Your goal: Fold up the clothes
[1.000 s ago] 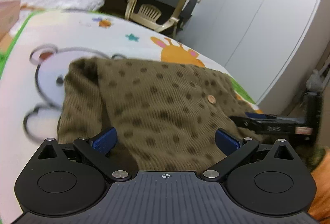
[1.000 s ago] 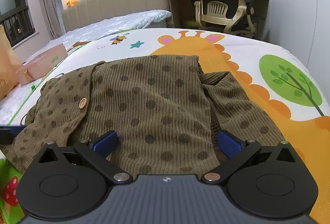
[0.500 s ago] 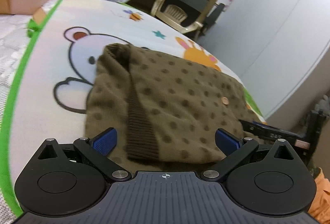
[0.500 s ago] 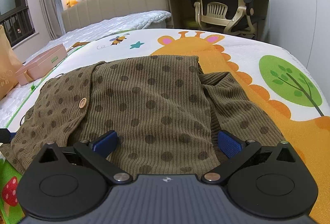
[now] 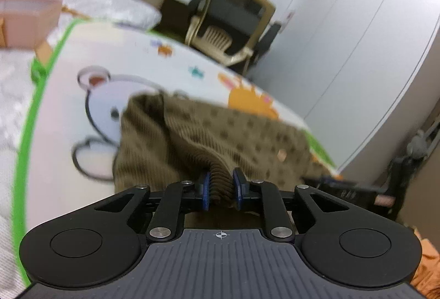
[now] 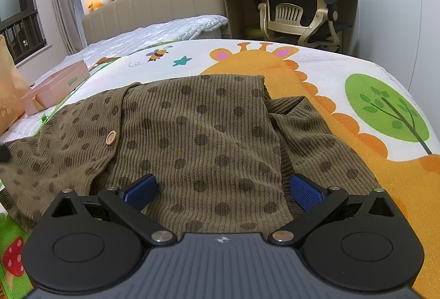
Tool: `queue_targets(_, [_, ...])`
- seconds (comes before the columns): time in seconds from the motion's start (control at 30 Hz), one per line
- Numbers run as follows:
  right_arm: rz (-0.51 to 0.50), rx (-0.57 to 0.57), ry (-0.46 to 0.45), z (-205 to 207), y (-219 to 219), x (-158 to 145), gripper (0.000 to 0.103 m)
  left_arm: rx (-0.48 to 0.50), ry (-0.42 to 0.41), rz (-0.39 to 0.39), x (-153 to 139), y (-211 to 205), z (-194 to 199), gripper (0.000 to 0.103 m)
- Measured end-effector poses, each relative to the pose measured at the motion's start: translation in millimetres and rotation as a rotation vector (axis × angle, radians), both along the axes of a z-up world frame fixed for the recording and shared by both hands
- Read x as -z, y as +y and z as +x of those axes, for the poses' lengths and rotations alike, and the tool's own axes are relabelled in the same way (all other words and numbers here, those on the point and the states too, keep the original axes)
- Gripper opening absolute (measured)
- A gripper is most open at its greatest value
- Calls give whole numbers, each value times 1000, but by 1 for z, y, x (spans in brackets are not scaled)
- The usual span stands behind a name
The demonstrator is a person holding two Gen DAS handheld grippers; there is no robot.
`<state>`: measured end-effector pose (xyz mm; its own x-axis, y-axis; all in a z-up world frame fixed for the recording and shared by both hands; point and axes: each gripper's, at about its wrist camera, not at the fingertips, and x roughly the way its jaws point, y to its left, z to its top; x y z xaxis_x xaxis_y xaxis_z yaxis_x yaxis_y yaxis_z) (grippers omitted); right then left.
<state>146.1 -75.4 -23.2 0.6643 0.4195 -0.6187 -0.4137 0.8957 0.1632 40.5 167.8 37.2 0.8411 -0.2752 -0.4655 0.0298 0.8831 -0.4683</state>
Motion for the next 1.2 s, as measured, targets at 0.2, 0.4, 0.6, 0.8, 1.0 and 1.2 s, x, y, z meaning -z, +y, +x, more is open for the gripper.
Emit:
queue_targets(0.2, [8, 1, 1, 0, -1, 0, 103, -95, -30, 50, -18, 21, -21, 18])
queue_targets(0.4, [5, 1, 0, 0, 0, 0, 103, -17, 49, 90, -6, 23, -36, 64])
queue_targets(0.6, [6, 1, 0, 1, -1, 0, 103, 52, 110, 254, 15, -1, -37, 77])
queue_targets(0.8, [9, 2, 1, 1, -1, 0, 103, -145, 127, 320, 10, 21, -40, 68])
queue_targets(1.0, [7, 2, 1, 1, -2, 0, 103, -122, 107, 181, 2, 41, -51, 71])
queue_targets(1.2, [7, 2, 0, 1, -2, 0, 103, -38, 121, 211, 14, 9, -31, 51])
